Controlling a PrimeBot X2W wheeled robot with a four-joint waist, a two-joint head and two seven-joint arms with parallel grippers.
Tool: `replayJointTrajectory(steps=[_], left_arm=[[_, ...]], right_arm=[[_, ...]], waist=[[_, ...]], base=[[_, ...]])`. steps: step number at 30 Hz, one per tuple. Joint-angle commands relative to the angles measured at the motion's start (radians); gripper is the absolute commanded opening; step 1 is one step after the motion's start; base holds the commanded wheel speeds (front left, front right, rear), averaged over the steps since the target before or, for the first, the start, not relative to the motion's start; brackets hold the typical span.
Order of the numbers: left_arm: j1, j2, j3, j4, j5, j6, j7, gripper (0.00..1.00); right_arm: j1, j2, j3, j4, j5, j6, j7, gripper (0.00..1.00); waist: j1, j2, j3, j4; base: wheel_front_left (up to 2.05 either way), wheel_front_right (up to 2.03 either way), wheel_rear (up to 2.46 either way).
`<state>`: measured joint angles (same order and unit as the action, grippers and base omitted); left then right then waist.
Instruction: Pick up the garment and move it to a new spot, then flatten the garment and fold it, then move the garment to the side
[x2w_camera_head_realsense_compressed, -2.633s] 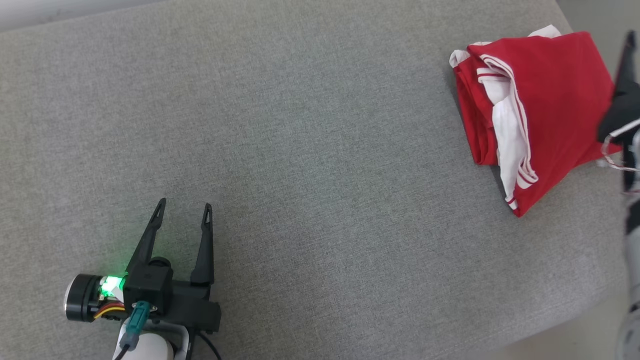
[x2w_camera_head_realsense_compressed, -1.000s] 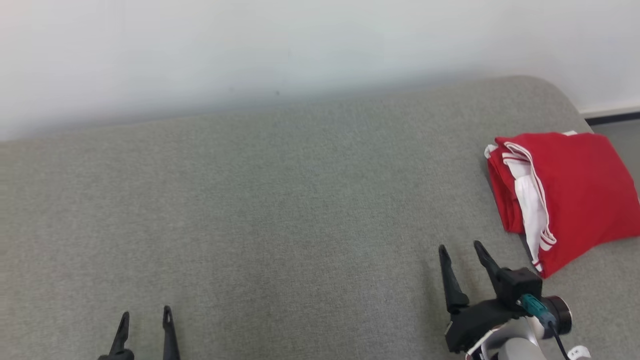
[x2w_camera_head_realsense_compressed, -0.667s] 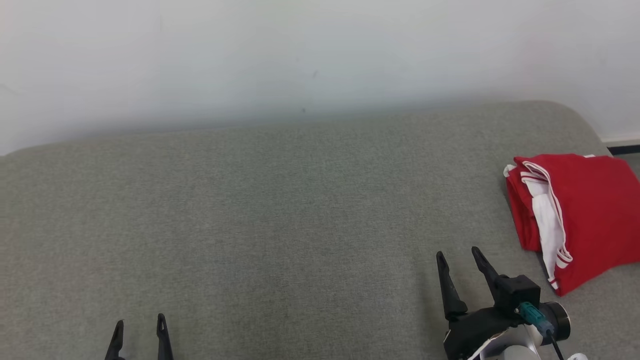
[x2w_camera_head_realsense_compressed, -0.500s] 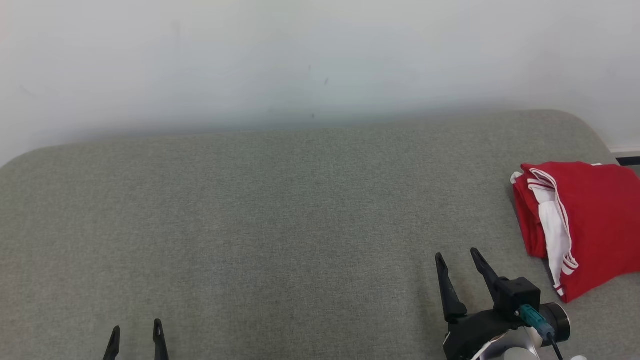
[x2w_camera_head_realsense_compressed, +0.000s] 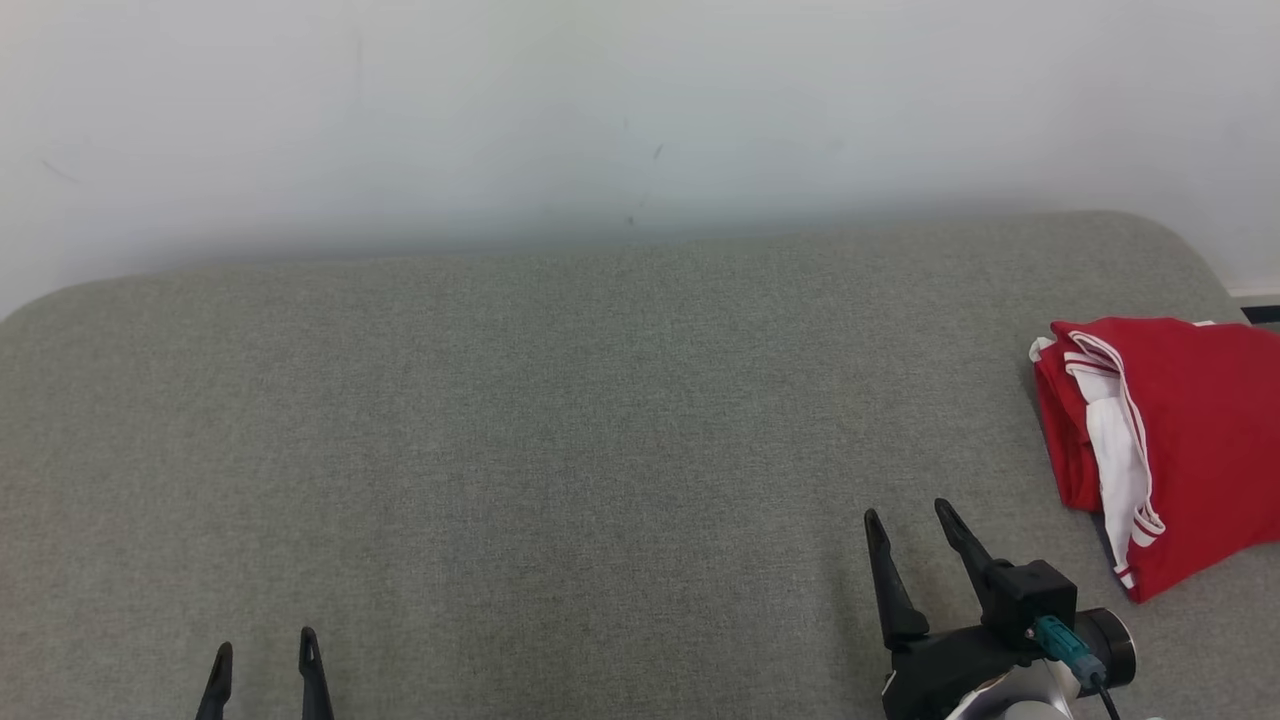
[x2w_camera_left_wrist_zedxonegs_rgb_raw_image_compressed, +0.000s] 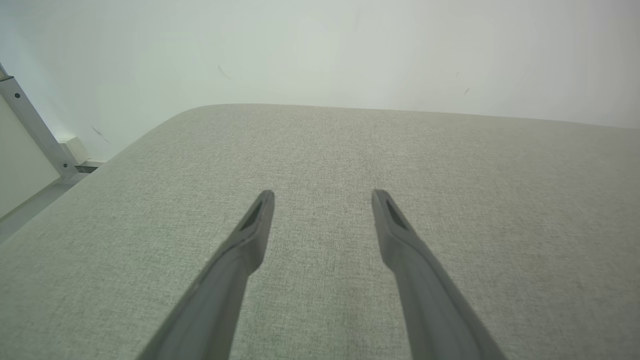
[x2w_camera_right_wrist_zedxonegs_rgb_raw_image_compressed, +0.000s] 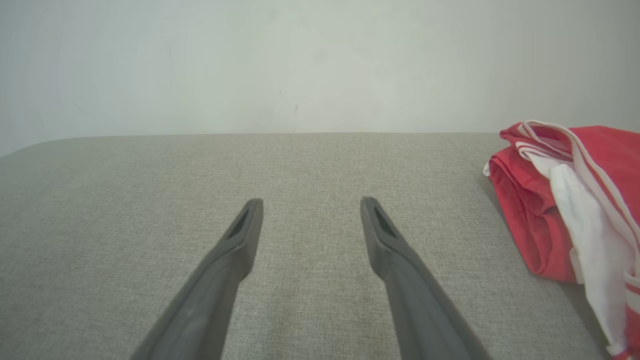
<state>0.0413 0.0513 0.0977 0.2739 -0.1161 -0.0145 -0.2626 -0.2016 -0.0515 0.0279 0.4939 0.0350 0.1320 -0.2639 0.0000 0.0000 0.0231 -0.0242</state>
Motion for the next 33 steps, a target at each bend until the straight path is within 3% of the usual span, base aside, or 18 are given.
replayJointTrajectory(steps=[1, 30, 31, 32, 33], left_arm=[[0.014, -0.001, -0.003, -0.005, -0.004, 0.004, -0.003, 1.0], [-0.007, -0.001, -0.018, -0.001, -0.023, -0.002, -0.003, 1.0], [-0.017, -0.001, -0.033, 0.006, -0.018, -0.016, -0.003, 1.0], [-0.01, -0.002, -0.008, -0.001, -0.022, -0.004, -0.003, 1.0], [-0.012, 0.002, -0.011, -0.001, -0.022, -0.013, -0.003, 1.0]], right_arm=[[0.013, 0.001, 0.002, -0.004, -0.006, -0.003, 0.0, 1.0], [-0.003, 0.001, 0.008, 0.008, 0.012, -0.003, 0.0, 1.0], [0.003, 0.001, -0.017, 0.006, 0.011, -0.003, 0.0, 1.0], [-0.007, 0.0, 0.018, 0.012, 0.015, -0.002, 0.001, 1.0], [-0.009, 0.002, 0.011, 0.014, 0.014, -0.002, 0.001, 1.0]], waist=[[0.0, 0.0, 0.004, -0.002], [0.0, 0.0, 0.032, -0.008], [0.0, 0.0, 0.032, -0.014], [0.0, 0.0, 0.034, -0.075], [0.0, 0.0, 0.036, -0.088]], base=[[0.0, 0.0, 0.0], [0.0, 0.0, 0.0], [0.0, 0.0, 0.0], [0.0, 0.0, 0.0], [0.0, 0.0, 0.0]])
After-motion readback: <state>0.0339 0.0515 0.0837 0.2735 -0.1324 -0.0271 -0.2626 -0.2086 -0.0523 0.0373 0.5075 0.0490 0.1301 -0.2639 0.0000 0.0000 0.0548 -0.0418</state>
